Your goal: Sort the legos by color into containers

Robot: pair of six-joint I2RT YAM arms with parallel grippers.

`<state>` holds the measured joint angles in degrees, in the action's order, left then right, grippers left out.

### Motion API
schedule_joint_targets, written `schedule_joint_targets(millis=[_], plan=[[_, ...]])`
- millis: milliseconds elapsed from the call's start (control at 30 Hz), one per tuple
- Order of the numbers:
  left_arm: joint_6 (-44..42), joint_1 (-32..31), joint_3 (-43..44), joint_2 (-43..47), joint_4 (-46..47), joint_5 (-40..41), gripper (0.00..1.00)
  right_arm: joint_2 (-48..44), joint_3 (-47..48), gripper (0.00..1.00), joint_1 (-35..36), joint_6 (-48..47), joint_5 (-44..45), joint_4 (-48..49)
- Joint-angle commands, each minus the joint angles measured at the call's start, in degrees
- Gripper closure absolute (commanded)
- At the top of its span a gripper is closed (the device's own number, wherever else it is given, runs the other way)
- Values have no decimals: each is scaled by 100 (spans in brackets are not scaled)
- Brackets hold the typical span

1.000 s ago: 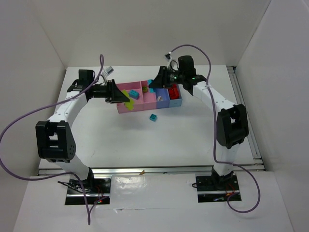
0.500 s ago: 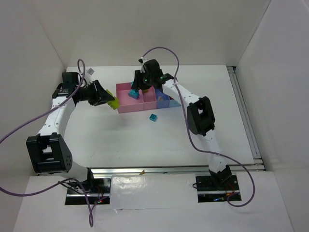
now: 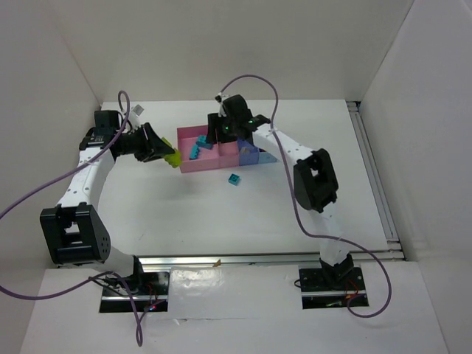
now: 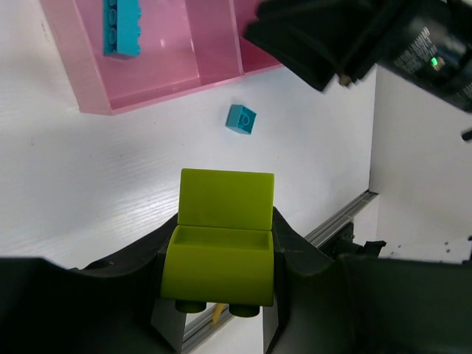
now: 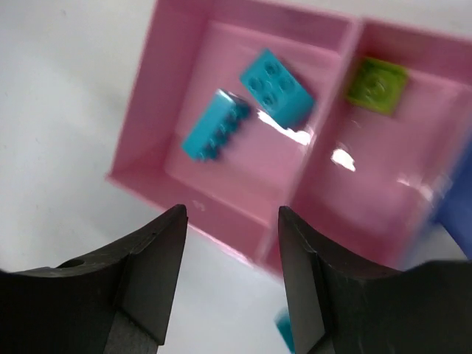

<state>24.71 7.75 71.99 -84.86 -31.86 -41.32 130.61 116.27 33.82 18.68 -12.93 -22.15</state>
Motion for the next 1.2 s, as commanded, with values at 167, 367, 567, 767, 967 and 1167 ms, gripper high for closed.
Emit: schedule_joint_targets(millis=[167,367,567,767,967,1167], plan=[[236,34,105,66,294,-8,100,-3117,-3605,18,203,-259,2171,140],[342,34,105,66,400,63,100,-3235,-4754,3,774,-83,2548,501],[342,-19,105,66,338,63,100,-2427,-4605,5,1012,-374,2768,1019],[289,-19,105,66,285,63,100,-1802,-4306,14,943,-575,3015,1274],[289,-19,105,66,285,115,100,-1494,-4051,29,836,-576,2963,1486],[289,-19,158,13,285,115,100,-1836,-4103,60,836,-576,2963,1425]])
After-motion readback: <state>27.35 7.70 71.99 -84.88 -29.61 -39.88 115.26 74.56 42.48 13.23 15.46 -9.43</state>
